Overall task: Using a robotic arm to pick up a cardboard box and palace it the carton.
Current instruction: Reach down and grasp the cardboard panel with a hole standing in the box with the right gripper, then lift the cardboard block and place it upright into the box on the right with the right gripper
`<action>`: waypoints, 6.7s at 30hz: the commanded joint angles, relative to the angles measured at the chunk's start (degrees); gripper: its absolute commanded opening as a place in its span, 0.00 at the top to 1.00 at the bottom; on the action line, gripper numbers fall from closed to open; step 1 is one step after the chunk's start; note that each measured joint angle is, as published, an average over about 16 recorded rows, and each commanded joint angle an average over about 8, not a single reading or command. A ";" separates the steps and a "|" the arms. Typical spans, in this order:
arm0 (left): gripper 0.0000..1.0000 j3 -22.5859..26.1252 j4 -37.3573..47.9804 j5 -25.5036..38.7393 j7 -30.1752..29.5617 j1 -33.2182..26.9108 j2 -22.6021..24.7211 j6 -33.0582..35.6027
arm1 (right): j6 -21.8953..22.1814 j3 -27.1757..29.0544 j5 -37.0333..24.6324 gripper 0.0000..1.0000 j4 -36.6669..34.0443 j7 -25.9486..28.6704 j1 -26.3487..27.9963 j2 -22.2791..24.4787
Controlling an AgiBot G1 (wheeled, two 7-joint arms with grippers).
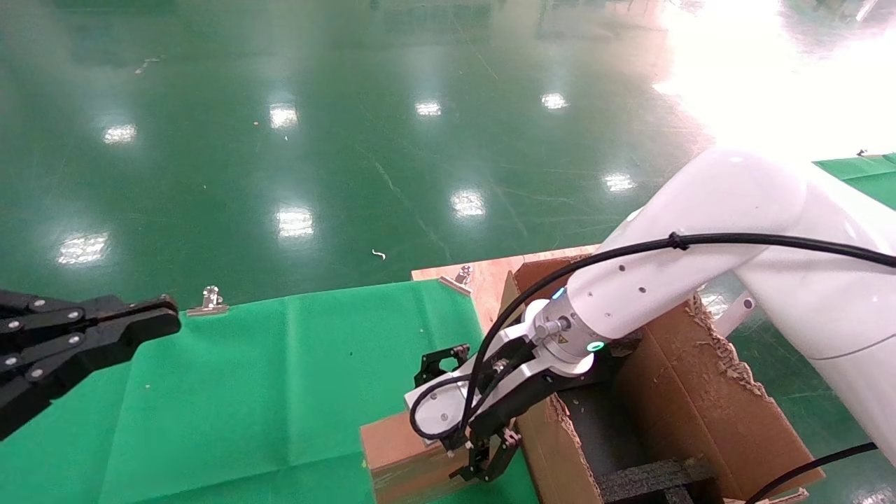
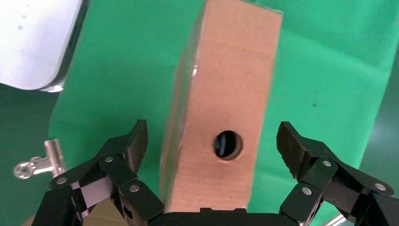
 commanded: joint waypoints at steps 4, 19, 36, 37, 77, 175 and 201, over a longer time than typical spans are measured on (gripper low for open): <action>0.00 0.00 0.01 -0.02 0.00 0.01 0.00 -0.01 | 1.08 -0.14 0.31 1.00 -0.02 0.35 -0.13 0.21; 0.00 -0.01 0.01 -0.02 0.00 0.01 0.00 -0.01 | 1.05 0.03 0.44 1.00 -0.06 0.36 -0.25 0.21; 0.00 0.00 0.01 0.01 0.00 0.01 0.00 -0.01 | 1.14 0.25 0.27 1.00 -0.13 0.34 -0.12 0.29; 0.00 0.00 0.01 0.01 0.00 0.01 0.00 -0.01 | 1.26 0.37 0.32 1.00 -0.20 0.37 0.00 0.36; 0.00 0.00 0.01 0.01 0.00 0.01 0.00 -0.01 | -2.99 -6.58 10.29 1.00 -20.05 -12.01 31.89 13.67; 0.00 0.00 0.03 0.00 0.01 0.02 -0.01 -0.03 | 18.61 -30.31 -15.50 1.00 2.10 90.99 13.15 29.07; 0.00 0.00 0.03 0.00 0.01 0.02 -0.01 -0.03 | 31.16 -32.96 -13.12 1.00 -16.42 86.48 2.42 19.64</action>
